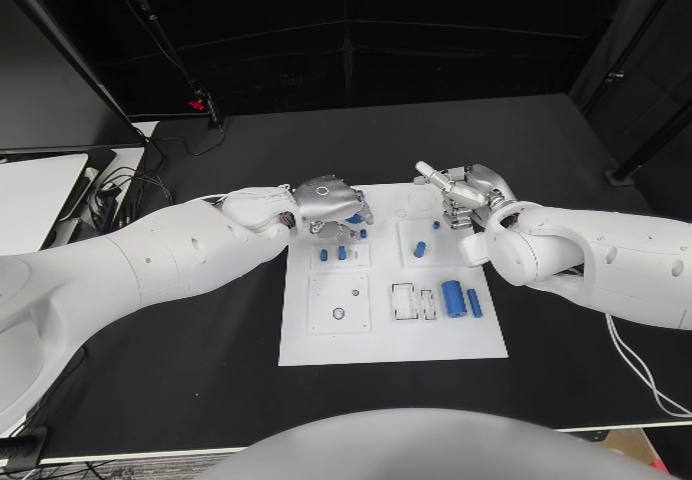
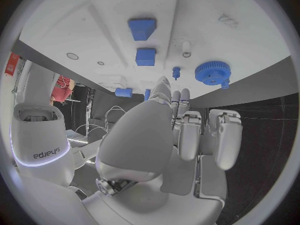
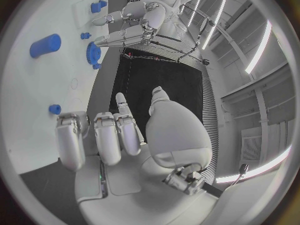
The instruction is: Assemble the parts on the task board
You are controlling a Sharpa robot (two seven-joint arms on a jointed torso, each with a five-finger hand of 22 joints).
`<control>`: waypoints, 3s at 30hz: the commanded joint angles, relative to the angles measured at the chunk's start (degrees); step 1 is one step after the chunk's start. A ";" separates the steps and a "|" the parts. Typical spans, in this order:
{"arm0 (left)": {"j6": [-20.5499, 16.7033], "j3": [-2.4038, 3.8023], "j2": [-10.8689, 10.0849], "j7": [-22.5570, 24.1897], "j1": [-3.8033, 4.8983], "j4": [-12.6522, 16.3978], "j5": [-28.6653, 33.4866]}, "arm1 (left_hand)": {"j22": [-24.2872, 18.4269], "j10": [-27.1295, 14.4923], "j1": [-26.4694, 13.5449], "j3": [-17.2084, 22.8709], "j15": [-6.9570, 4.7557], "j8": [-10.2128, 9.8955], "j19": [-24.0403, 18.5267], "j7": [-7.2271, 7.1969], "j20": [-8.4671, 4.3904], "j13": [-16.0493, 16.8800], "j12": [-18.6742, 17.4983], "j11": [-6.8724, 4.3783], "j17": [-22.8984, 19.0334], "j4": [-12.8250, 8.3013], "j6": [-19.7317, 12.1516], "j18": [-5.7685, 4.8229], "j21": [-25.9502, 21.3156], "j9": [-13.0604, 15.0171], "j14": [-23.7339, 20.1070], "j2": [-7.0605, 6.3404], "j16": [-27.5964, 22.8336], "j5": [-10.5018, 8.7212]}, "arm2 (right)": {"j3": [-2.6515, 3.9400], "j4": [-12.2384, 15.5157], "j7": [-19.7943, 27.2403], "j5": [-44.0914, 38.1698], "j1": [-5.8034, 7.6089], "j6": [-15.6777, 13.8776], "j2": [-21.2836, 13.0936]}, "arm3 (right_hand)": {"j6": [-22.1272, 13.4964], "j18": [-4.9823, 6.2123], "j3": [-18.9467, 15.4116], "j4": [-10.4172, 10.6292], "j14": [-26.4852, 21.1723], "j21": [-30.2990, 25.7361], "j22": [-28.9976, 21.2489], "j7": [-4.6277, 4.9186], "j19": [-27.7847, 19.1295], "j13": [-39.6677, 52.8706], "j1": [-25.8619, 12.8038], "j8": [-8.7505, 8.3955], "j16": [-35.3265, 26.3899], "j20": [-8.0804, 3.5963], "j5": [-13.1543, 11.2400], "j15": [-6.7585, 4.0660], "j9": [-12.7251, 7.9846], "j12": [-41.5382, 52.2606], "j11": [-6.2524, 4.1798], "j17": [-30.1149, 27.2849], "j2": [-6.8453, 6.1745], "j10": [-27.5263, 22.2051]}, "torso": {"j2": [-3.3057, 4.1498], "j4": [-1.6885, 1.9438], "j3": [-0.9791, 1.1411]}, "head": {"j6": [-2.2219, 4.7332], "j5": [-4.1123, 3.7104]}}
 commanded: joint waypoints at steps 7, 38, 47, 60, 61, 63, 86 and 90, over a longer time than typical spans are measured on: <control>2.12 0.06 1.56 -0.76 -0.10 -2.21 -5.10 | 15.07 -0.11 1.13 1.41 -0.16 -0.46 5.98 0.15 -0.50 -0.57 -0.60 -0.06 15.10 -0.09 0.33 -0.38 0.18 -0.65 6.02 -0.03 0.05 -0.42 | 0.02 0.06 0.54 0.15 0.07 0.36 0.13 | 0.04 -0.39 -0.36 0.08 5.85 0.19 15.10 0.09 6.26 15.08 -0.11 0.40 0.14 0.02 0.37 0.27 -0.06 0.14 0.25 15.07 0.67 6.17 | -0.01 0.02 0.02 | -0.16 -0.04; 3.79 0.07 4.17 -1.81 -0.53 -5.04 -6.33 | 15.07 2.09 2.81 5.26 0.21 -0.70 5.98 0.25 -0.25 -0.78 -1.14 0.12 15.10 0.18 1.92 -0.38 0.18 -1.83 6.02 0.68 0.05 -0.08 | 0.03 -0.06 0.21 0.15 0.07 0.32 0.59 | 0.11 -0.39 -0.42 0.06 5.85 0.19 15.10 0.08 6.26 15.08 -0.04 0.46 0.14 0.02 0.58 0.27 -0.05 0.14 0.25 15.07 0.88 6.17 | 0.00 -0.05 0.01 | -0.69 -0.09; 4.98 0.07 4.51 -1.60 -0.56 -5.89 -6.33 | 15.07 2.71 2.22 5.88 0.26 -0.70 5.98 0.25 -0.18 -0.77 -1.39 0.12 15.10 0.25 2.44 -0.38 0.18 -2.07 6.02 0.74 0.05 -0.29 | 0.03 -0.01 0.19 0.15 0.07 0.17 0.59 | 0.12 -0.39 -0.43 0.05 5.85 0.19 15.10 0.07 6.26 15.08 -0.02 0.47 0.14 0.02 0.61 0.27 -0.05 0.14 0.25 15.07 0.91 6.17 | -0.02 0.00 0.05 | -0.75 -0.24; 6.35 0.07 4.53 -1.05 -0.57 -6.19 -6.32 | 15.07 2.95 1.60 6.89 0.11 -0.88 5.98 0.03 -0.20 -0.83 -2.04 -0.11 15.10 0.25 2.83 -0.38 0.18 -2.45 6.02 0.97 0.05 -0.48 | 0.03 -0.01 0.09 0.15 0.07 -0.04 0.66 | 0.13 -0.39 -0.45 0.05 5.85 0.19 15.10 0.07 6.26 15.08 -0.01 0.48 0.14 0.02 0.63 0.27 -0.05 0.14 0.25 15.07 0.93 6.17 | 0.01 0.02 0.02 | -0.68 -0.38; 6.30 0.07 4.56 -0.98 -0.57 -6.17 -6.32 | 15.07 2.92 1.57 6.93 0.11 -0.91 5.98 0.04 -0.21 -0.83 -2.09 -0.11 15.10 0.24 2.79 -0.38 0.18 -2.48 6.02 0.93 0.05 -0.48 | 0.03 0.00 0.07 0.15 0.07 -0.06 0.66 | 0.13 -0.39 -0.45 0.05 5.85 0.19 15.10 0.07 6.26 15.08 -0.01 0.48 0.14 0.02 0.63 0.27 -0.05 0.14 0.25 15.07 0.93 6.17 | 0.02 0.02 0.02 | -0.68 -0.37; 6.22 0.07 4.64 -0.91 -0.57 -6.16 -6.32 | 15.07 2.85 1.45 7.03 0.10 -1.02 5.98 0.07 -0.22 -0.83 -2.23 -0.10 15.10 0.24 2.69 -0.38 0.18 -2.57 6.02 0.85 0.05 -0.50 | 0.03 0.01 0.06 0.15 0.07 -0.10 0.65 | 0.13 -0.39 -0.45 0.05 5.85 0.19 15.10 0.07 6.26 15.08 -0.01 0.48 0.14 0.02 0.63 0.27 -0.05 0.14 0.25 15.07 0.93 6.17 | 0.01 -0.01 0.02 | -0.68 -0.34; 7.83 0.07 5.10 -0.22 -0.57 -6.47 -6.33 | 15.07 3.83 -0.04 8.46 0.03 -1.33 5.98 -0.20 -0.18 -0.72 -2.87 -0.28 15.10 0.19 3.33 -0.38 0.18 -3.43 6.02 0.00 0.05 -0.75 | 0.03 -0.06 -0.30 0.15 0.07 -0.59 0.67 | 0.15 -0.39 -0.48 0.05 5.85 0.19 15.10 0.07 6.26 15.08 0.00 0.50 0.14 0.02 0.65 0.27 -0.04 0.14 0.25 15.07 0.96 6.17 | -0.04 0.05 0.01 | -0.83 -0.48; 7.66 0.07 5.12 0.06 -0.57 -6.43 -6.32 | 15.07 4.27 -0.09 8.96 -0.24 -1.25 5.98 -0.62 -0.32 -0.75 -2.96 -0.63 15.10 0.20 3.76 -0.38 0.18 -3.54 6.02 -0.01 0.05 -0.75 | 0.03 -0.09 -0.44 0.15 0.07 -0.65 0.65 | 0.16 -0.39 -0.51 0.05 5.85 0.19 15.10 0.07 6.26 15.08 0.02 0.51 0.14 0.02 0.69 0.27 -0.05 0.14 0.24 15.07 1.00 6.17 | -0.04 0.02 0.02 | -0.77 -0.47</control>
